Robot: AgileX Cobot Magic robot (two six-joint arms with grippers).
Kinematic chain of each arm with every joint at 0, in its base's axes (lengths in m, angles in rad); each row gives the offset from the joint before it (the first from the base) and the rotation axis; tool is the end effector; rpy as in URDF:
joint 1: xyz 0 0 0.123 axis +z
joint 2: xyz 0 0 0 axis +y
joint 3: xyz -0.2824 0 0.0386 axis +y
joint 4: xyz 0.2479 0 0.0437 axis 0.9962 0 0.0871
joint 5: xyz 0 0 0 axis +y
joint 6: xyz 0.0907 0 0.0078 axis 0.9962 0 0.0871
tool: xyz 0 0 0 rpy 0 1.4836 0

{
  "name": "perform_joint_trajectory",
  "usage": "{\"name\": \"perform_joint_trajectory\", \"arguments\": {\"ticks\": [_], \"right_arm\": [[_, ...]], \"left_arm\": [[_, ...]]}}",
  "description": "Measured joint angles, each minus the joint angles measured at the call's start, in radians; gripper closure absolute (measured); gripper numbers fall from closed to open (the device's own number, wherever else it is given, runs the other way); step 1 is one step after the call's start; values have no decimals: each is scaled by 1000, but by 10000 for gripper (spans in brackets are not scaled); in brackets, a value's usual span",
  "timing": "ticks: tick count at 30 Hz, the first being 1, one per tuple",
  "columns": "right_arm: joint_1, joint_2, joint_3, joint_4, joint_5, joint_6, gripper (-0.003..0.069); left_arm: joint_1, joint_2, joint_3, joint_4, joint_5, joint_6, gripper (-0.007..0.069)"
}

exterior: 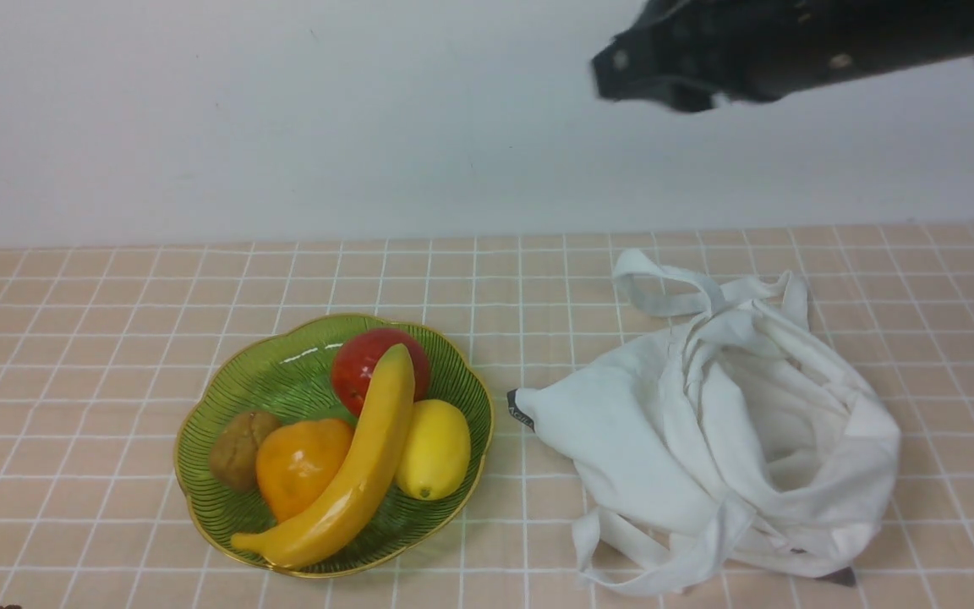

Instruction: Take the fruit out of the bag on the brown coffee tablecloth and place them on the plate.

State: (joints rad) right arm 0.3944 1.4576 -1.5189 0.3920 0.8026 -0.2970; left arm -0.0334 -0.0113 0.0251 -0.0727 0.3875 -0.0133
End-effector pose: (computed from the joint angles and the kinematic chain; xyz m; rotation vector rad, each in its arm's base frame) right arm 0.2882 0.1471 0.4162 -0.6058 2.1204 0.5162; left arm 0.0521 -0.0042 0.1705 -0.0257 1.8850 -0.1040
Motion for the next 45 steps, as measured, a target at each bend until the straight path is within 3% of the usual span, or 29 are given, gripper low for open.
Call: {"name": "perform_joint_trajectory", "arguments": {"ticks": [1,3,12,17,22,30,37,45], "right_arm": [[-25,-51,0,-69,38,21,625],[-60,-120,0,-152,79,66,655],[-129,-381,74,-439,142,322,671],[-129,-646,316,-568,5,494,671],[-129,-900,548,-580,-82,590,673],[-129,-1296,806,-622,-142,603,673],[-129,-1467,833,-610,-153,605,673],[-129,-1476,834,-599,-158,605,673]], "left_arm": [[0,0,0,0,0,0,632],[0,0,0,0,0,0,632],[0,0,0,0,0,0,632],[0,0,0,0,0,0,632],[0,0,0,0,0,0,632],[0,0,0,0,0,3,632],[0,0,0,0,0,3,632],[0,0,0,0,0,3,632]]}}
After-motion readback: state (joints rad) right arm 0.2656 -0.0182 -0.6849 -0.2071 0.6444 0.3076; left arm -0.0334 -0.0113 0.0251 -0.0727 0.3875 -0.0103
